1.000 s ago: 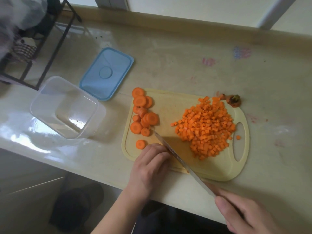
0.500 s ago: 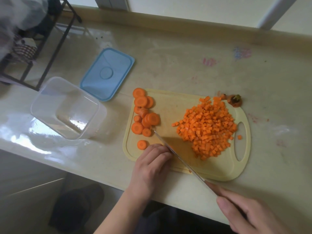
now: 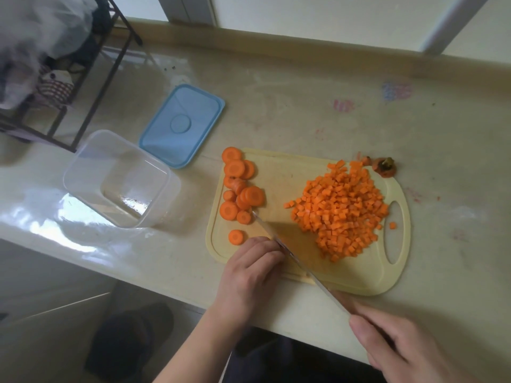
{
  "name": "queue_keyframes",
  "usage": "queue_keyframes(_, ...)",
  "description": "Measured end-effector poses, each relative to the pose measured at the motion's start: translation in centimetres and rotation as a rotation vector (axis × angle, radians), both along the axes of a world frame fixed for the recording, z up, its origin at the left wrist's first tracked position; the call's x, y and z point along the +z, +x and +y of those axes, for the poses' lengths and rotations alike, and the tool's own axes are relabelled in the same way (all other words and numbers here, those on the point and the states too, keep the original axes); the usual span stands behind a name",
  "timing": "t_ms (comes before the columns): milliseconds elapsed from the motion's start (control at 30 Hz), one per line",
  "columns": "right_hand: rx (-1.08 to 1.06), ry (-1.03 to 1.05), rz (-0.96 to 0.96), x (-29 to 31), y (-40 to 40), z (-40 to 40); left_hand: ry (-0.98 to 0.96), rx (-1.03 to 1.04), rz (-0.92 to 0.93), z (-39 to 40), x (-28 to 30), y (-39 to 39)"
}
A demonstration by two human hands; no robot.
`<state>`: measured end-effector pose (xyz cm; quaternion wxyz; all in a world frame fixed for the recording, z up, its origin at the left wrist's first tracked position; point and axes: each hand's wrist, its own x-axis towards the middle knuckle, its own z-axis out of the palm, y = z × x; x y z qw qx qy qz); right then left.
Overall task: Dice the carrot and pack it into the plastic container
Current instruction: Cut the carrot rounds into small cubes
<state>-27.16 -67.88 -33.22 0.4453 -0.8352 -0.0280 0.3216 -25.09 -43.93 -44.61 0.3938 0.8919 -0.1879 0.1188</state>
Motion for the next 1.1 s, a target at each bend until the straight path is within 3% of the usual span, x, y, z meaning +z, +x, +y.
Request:
queue_keyframes(267, 0.156, -0.111, -0.108, 0.8, 0.4, -2.2, -0.100, 0.071, -0.028, -0.1, 0.5, -0.1)
queue_keyframes(367, 0.218, -0.319, -0.376, 1.2, 0.4, -3.2, -0.201, 0.202, -0.027, 0.6, 1.9, 0.1)
queue_keyframes(500, 0.206, -0.346, -0.264, 1.4, -0.5, -3.5, -0.268, 0.395, -0.037, 2.2, 6.7, 2.5)
queue_keyframes(567, 0.227, -0.376, -0.270, 0.9, -0.8, -3.6, -0.183, 0.196, 0.073, 2.8, 9.2, 4.2)
queue_keyframes(667, 0.265, -0.400, -0.404, 0.2, -1.1, -3.7, 0.128, -0.242, 0.329, 2.7, 10.3, 6.1)
queue_keyframes(733, 0.290, -0.425, -0.498, 0.2, -1.0, -3.7, 0.291, -0.405, 0.416, 2.1, 9.7, 6.5)
queue_keyframes(867, 0.355, -0.505, -0.546, 0.7, -0.7, -4.2, 0.345, -0.472, 0.505, 1.6, 9.1, 6.4)
queue_keyframes(1100, 0.393, -0.523, -0.466, 0.9, -0.9, -4.6, 0.401, -0.497, 0.559, 1.1, 8.8, 6.1)
